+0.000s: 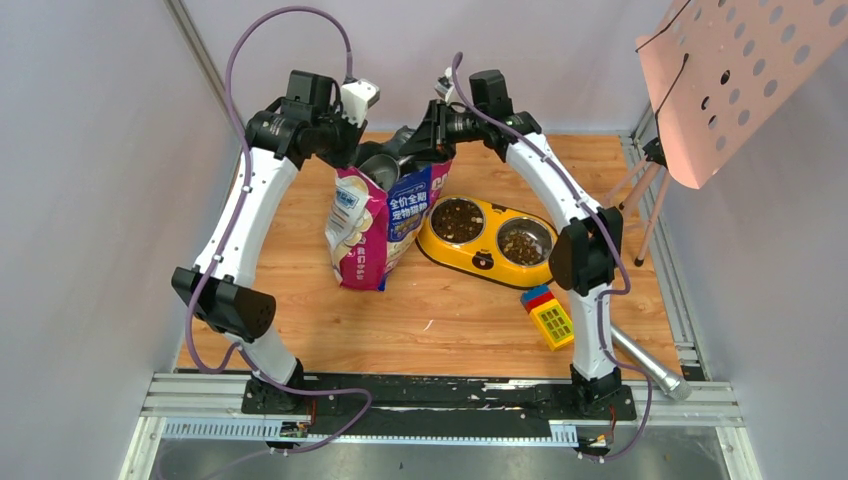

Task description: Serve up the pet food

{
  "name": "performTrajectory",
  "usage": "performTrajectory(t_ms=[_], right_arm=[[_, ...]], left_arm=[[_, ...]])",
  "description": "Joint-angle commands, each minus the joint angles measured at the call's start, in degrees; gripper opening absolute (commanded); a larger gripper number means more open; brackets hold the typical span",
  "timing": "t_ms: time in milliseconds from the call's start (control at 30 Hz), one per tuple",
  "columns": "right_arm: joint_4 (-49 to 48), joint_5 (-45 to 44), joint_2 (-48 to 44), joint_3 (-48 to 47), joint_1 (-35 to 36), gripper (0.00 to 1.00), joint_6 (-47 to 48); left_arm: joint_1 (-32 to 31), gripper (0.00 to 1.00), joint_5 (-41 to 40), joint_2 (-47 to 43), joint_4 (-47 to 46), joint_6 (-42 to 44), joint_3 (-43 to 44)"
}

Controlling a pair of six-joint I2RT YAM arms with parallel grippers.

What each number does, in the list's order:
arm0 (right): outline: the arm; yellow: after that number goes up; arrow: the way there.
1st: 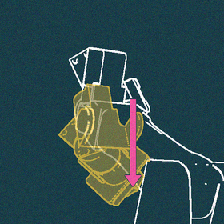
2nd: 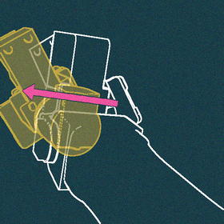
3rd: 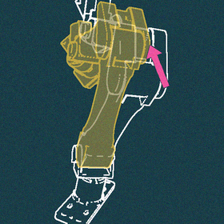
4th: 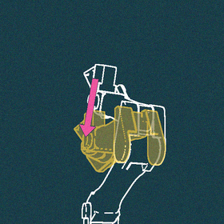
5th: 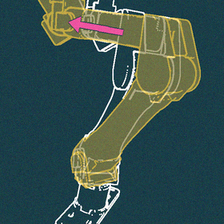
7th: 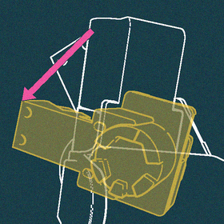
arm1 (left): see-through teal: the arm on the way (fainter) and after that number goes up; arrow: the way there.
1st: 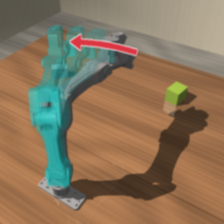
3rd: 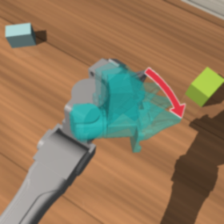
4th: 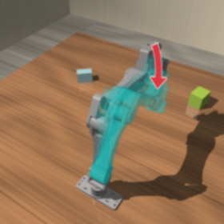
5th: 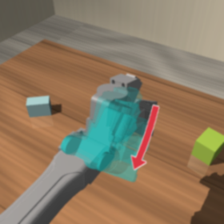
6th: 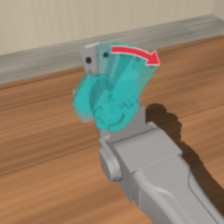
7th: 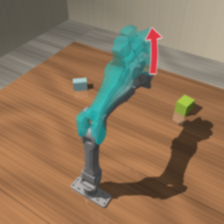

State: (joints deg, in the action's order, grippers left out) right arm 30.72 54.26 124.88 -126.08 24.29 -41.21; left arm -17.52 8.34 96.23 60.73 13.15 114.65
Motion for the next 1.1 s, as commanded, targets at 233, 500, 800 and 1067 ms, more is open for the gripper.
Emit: performTrajectory(t_ms=[233,500,800,1067], right_arm=[[6.2,-16.2,-8.8,-5.6,0.0,0.0,-4.5],[-0.7,-2.4,-10.9,3.2,-6.3,0.0,-13.3],[-21.2,17.2,-9.7,12.9,-11.0,0.0,-32.4],[-32.8,22.3,-5.9,11.8,-13.0,0.0,-41.1]], left_arm=[[0.8,0.0,-3.2,0.3,-2.8,0.4,7.1],[0.9,0.0,-8.0,-1.5,-3.8,7.3,4.8],[0.9,0.0,-15.0,-2.3,-3.3,12.7,3.3],[0.9,0.0,-17.9,0.9,-0.2,15.0,8.9]])
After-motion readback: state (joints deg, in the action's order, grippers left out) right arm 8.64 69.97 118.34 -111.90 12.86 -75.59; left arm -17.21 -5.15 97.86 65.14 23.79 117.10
